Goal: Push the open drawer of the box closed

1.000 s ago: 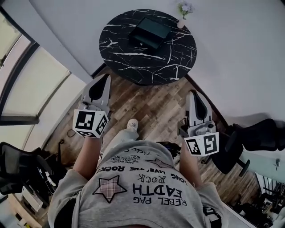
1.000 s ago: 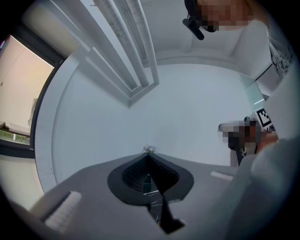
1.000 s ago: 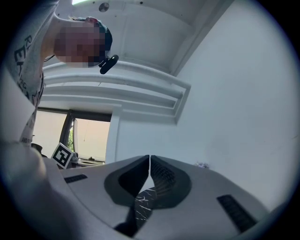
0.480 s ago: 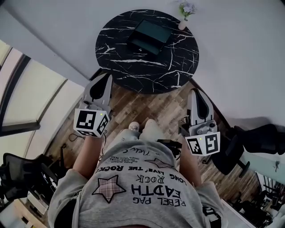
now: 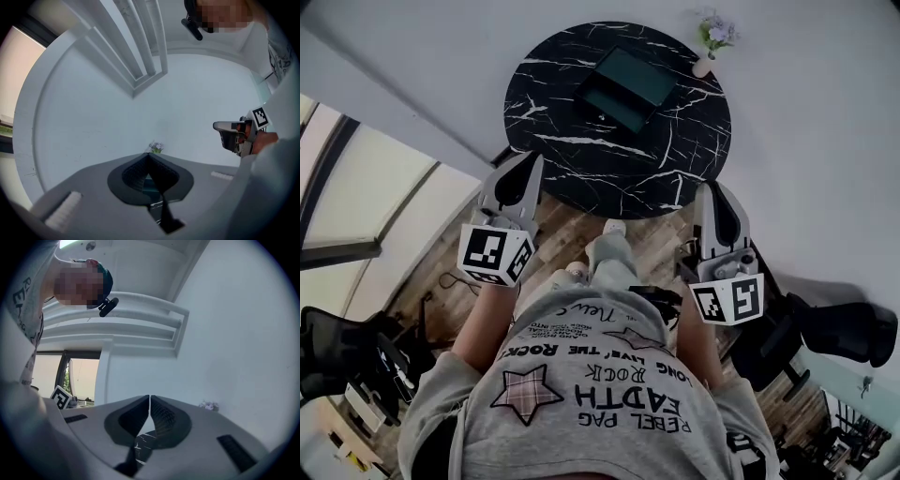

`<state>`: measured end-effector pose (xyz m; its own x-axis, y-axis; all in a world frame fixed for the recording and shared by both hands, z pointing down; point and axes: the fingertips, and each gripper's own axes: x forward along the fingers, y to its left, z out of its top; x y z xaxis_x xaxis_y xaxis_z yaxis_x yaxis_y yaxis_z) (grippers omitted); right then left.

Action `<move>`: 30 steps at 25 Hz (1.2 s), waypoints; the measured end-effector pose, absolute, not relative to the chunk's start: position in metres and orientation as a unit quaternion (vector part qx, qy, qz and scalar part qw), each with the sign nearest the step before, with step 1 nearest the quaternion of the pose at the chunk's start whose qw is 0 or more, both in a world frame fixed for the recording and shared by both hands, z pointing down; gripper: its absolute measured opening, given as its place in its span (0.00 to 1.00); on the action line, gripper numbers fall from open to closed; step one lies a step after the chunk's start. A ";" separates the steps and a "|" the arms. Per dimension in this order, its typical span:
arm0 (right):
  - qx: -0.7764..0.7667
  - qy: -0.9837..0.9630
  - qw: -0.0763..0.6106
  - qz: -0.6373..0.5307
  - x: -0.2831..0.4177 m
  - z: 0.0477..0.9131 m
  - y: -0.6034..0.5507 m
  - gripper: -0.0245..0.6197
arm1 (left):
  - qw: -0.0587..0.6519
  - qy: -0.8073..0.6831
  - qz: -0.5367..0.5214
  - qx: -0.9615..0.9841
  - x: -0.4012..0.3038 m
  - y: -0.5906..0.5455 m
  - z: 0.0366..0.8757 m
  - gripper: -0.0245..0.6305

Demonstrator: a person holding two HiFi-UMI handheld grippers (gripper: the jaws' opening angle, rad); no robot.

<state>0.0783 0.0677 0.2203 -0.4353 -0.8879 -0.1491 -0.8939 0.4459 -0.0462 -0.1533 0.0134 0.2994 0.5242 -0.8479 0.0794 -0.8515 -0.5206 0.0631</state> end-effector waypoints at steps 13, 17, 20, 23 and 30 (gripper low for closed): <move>-0.480 0.873 0.079 0.016 0.134 0.213 -0.041 0.06 | 0.048 -0.521 0.026 0.852 -0.100 -0.072 0.302 0.05; -0.471 0.879 0.077 0.011 0.149 0.217 -0.069 0.06 | 0.046 -0.529 0.029 0.847 -0.086 -0.095 0.306 0.05; -0.459 0.885 0.081 0.003 0.155 0.220 -0.086 0.06 | 0.050 -0.537 0.035 0.842 -0.080 -0.107 0.312 0.05; -0.443 0.892 0.084 -0.003 0.156 0.221 -0.101 0.06 | 0.054 -0.541 0.037 0.838 -0.071 -0.116 0.315 0.05; -0.439 0.894 0.086 -0.013 0.152 0.226 -0.127 0.06 | 0.058 -0.533 0.036 0.843 -0.063 -0.134 0.316 0.05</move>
<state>0.1525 -0.1267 0.2264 -0.5997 -0.7873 -0.1429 -0.7828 0.6143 -0.0993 -0.0626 -0.1344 0.3157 0.4294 -0.8949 0.1217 -0.9031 -0.4252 0.0599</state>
